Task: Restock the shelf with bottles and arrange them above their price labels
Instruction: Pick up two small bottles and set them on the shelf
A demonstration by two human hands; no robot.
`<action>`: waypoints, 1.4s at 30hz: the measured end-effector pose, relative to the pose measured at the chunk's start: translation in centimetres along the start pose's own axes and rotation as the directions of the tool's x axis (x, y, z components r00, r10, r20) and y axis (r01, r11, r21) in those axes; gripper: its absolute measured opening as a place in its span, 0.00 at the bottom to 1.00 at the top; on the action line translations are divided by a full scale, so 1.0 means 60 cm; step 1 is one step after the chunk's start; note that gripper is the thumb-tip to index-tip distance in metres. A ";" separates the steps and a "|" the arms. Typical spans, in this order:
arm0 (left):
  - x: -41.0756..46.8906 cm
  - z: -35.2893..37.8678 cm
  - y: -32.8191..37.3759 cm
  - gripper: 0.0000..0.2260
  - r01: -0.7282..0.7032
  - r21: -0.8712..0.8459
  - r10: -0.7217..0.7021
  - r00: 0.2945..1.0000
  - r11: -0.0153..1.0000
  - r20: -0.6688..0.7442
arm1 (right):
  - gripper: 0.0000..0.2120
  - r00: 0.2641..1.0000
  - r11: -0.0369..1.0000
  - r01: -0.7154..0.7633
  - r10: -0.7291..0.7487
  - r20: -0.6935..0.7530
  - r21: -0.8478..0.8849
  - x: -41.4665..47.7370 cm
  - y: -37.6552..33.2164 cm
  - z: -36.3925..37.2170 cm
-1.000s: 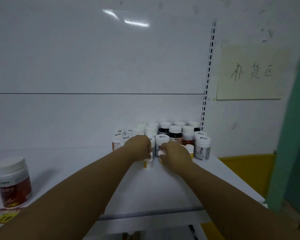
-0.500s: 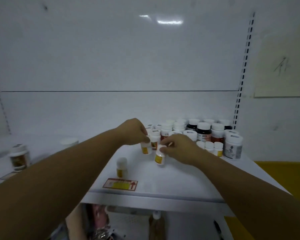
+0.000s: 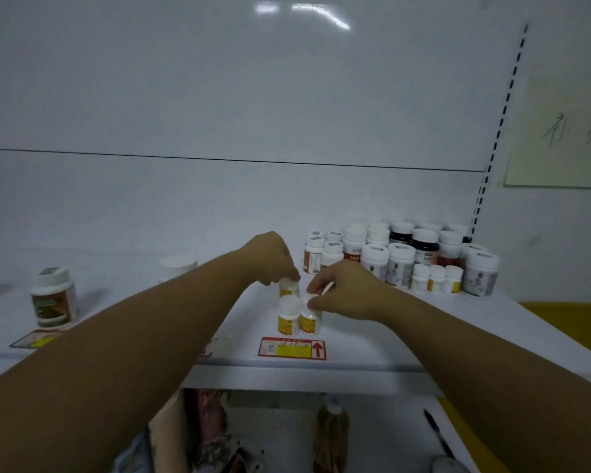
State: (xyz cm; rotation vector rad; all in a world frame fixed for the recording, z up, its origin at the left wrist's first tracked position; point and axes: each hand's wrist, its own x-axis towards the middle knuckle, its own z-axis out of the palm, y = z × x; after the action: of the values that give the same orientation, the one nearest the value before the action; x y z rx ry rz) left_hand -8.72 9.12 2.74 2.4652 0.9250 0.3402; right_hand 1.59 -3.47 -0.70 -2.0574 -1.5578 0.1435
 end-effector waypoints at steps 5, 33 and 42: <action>0.019 0.011 -0.020 0.17 0.017 0.021 -0.020 0.987 1.000 0.158 | 0.14 0.998 0.998 -0.057 0.056 0.032 0.035 0.002 -0.001 0.005; 0.147 0.245 0.280 0.06 -0.485 0.335 0.493 0.867 0.808 0.069 | 0.13 0.984 0.884 -0.158 0.107 -0.139 -0.439 -0.025 0.365 -0.180; 0.176 0.277 0.296 0.06 -0.384 0.394 0.406 0.913 0.835 0.031 | 0.13 0.985 0.901 -0.023 -0.053 -0.163 -0.433 -0.004 0.390 -0.172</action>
State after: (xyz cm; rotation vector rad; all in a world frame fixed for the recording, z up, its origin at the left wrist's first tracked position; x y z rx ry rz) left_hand 15.27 -1.27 -1.59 3.0408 0.5263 0.3899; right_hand 25.70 -11.53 -3.36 -2.3153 -1.6026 -0.4164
